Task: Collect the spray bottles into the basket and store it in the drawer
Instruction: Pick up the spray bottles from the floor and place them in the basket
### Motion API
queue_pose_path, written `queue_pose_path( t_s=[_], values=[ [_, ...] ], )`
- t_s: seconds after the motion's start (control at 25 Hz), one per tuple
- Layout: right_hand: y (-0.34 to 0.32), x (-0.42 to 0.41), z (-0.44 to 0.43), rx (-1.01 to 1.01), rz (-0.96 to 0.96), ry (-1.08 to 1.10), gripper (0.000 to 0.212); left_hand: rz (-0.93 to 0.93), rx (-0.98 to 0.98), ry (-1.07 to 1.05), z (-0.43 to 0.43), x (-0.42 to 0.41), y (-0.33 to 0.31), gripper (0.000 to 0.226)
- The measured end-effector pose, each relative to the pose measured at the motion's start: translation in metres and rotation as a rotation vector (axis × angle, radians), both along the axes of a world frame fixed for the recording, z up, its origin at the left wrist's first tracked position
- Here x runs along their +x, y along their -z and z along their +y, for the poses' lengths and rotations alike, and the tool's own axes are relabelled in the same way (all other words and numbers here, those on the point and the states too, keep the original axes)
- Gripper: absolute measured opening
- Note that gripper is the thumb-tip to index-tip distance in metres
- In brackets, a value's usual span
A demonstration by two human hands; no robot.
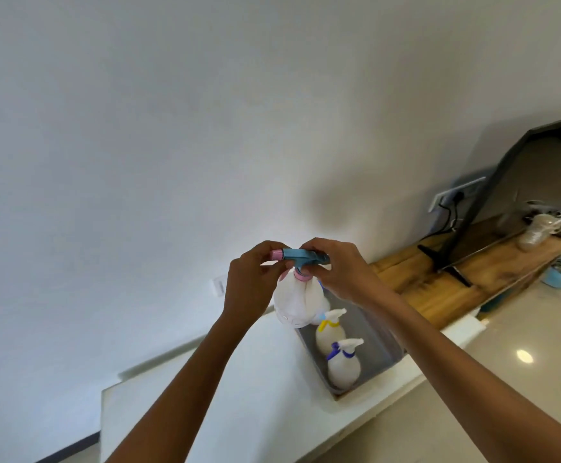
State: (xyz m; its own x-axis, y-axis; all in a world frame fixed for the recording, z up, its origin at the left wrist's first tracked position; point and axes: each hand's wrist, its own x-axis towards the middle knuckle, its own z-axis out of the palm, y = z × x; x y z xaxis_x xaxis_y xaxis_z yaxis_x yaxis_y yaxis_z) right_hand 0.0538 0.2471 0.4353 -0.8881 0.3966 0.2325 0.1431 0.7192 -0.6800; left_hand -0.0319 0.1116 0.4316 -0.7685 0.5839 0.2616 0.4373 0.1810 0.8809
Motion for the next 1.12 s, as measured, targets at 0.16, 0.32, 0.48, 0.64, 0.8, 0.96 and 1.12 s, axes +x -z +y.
queue_pose_path(
  t_s=[0.16,0.32,0.48,0.64,0.8,0.96,1.12],
  values=[
    [0.012,-0.017,0.084,0.024,-0.068,0.071,0.017,-0.018,-0.026,0.035,0.088,-0.020,0.014,0.010],
    [0.037,-0.029,0.147,0.017,-0.123,0.120,0.019,-0.045,-0.124,0.075,0.150,-0.035,0.037,0.012],
    [0.084,-0.037,0.210,-0.007,-0.193,0.126,0.022,-0.129,-0.248,0.038,0.191,-0.045,0.073,0.015],
    [0.142,-0.049,0.254,-0.144,-0.246,0.153,0.021,-0.200,-0.382,-0.114,0.202,-0.045,0.111,0.012],
    [0.205,-0.064,0.282,-0.316,-0.314,0.149,0.023,-0.275,-0.436,-0.271,0.219,-0.042,0.146,0.013],
    [0.258,-0.079,0.295,-0.344,-0.333,0.152,0.024,-0.320,-0.439,-0.390,0.229,-0.039,0.170,0.012],
    [0.292,-0.094,0.301,-0.341,-0.373,0.110,0.022,-0.376,-0.464,-0.457,0.228,-0.024,0.187,0.013]
  ],
)
